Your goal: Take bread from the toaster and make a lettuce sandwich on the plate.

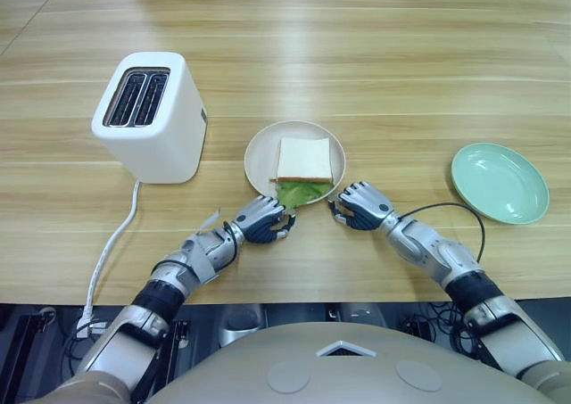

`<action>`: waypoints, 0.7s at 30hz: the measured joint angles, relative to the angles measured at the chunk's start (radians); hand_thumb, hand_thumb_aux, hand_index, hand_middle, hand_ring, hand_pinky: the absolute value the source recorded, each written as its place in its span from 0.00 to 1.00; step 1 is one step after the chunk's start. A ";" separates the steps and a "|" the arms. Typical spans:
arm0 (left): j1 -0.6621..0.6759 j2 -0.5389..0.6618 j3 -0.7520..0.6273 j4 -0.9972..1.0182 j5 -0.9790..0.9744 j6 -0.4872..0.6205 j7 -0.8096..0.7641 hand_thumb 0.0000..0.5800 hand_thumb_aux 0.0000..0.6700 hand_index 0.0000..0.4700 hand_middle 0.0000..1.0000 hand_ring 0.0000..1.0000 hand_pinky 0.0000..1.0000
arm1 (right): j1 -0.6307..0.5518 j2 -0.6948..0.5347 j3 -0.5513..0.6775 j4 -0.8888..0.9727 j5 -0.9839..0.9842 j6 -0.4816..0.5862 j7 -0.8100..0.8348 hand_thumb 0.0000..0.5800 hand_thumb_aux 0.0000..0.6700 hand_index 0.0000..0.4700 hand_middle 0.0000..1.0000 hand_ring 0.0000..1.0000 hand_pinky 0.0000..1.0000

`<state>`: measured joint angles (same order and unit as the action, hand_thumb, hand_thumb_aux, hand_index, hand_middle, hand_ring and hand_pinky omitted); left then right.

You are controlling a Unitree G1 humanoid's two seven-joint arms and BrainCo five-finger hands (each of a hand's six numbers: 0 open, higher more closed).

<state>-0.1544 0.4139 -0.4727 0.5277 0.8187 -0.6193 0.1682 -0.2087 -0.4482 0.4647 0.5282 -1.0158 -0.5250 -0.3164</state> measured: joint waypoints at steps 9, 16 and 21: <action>-0.369 -0.116 -0.036 0.482 0.010 0.097 0.153 1.00 1.00 0.98 1.00 1.00 1.00 | -0.333 0.181 0.073 0.459 0.016 0.082 -0.105 1.00 1.00 0.98 1.00 1.00 1.00; -0.509 -0.203 -0.048 0.698 -0.017 0.138 0.191 1.00 1.00 0.98 1.00 1.00 1.00 | -0.490 0.300 0.071 0.711 0.122 0.113 -0.083 1.00 1.00 0.98 1.00 1.00 1.00; -0.499 -0.209 -0.049 0.718 -0.044 0.112 0.218 1.00 1.00 0.98 1.00 1.00 1.00 | -0.495 0.314 0.067 0.745 0.168 0.111 -0.084 1.00 1.00 0.98 1.00 1.00 1.00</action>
<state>-0.6530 0.2054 -0.5218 1.2452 0.7749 -0.5070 0.3860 -0.7039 -0.1343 0.5313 1.2731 -0.8477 -0.4139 -0.4008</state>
